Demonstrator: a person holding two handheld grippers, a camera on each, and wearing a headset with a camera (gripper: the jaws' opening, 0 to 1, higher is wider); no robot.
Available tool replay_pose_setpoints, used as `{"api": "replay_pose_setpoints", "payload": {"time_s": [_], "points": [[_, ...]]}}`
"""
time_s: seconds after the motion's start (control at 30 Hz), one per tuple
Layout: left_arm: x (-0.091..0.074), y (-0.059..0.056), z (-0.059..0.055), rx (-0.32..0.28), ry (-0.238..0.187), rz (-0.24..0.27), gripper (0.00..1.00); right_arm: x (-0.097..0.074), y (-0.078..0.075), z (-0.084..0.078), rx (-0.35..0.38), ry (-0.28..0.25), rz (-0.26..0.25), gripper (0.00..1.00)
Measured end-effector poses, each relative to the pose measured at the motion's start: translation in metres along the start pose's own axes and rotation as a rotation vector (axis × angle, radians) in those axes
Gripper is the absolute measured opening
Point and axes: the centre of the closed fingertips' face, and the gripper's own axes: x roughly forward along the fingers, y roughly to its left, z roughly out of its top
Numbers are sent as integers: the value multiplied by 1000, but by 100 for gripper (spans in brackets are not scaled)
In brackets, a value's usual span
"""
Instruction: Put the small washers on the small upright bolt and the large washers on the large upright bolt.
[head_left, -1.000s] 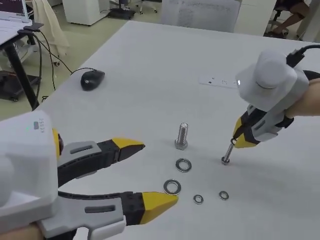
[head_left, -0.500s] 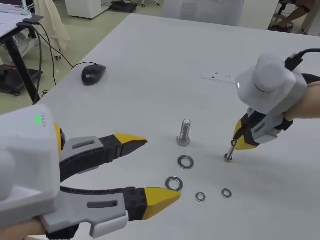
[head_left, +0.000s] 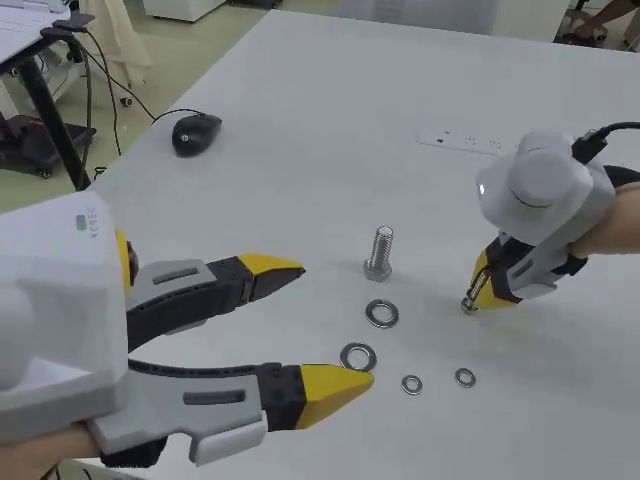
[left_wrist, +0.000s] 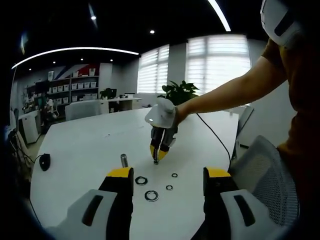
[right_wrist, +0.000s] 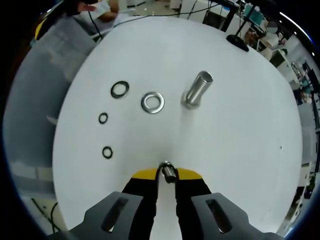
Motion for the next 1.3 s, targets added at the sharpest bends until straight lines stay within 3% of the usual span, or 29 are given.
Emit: {"api": "replay_pose_setpoints", "payload": {"time_s": [0.17,0.43,0.7,0.9,1.0,1.3], "points": [[1,-1,0,0,4,-2,55,6,1,-3,1,-9,2,14],[3,-2,-3,6,19,-4,55,0,2,-8,26,-31,-24,17],[2,-2,-3,21,18,-5,55,-8,14,-17,49,-38,-31,17],[-1,-4,3,21,-2,5,55,-14,29,-18,60,-44,-24,17],[-3,-6,5,28,-2,10,55,-16,37,-11,83,-79,-10,17],[-9,-13,10,39,-12,10,55,-6,70,4,53,-84,44,17]]}}
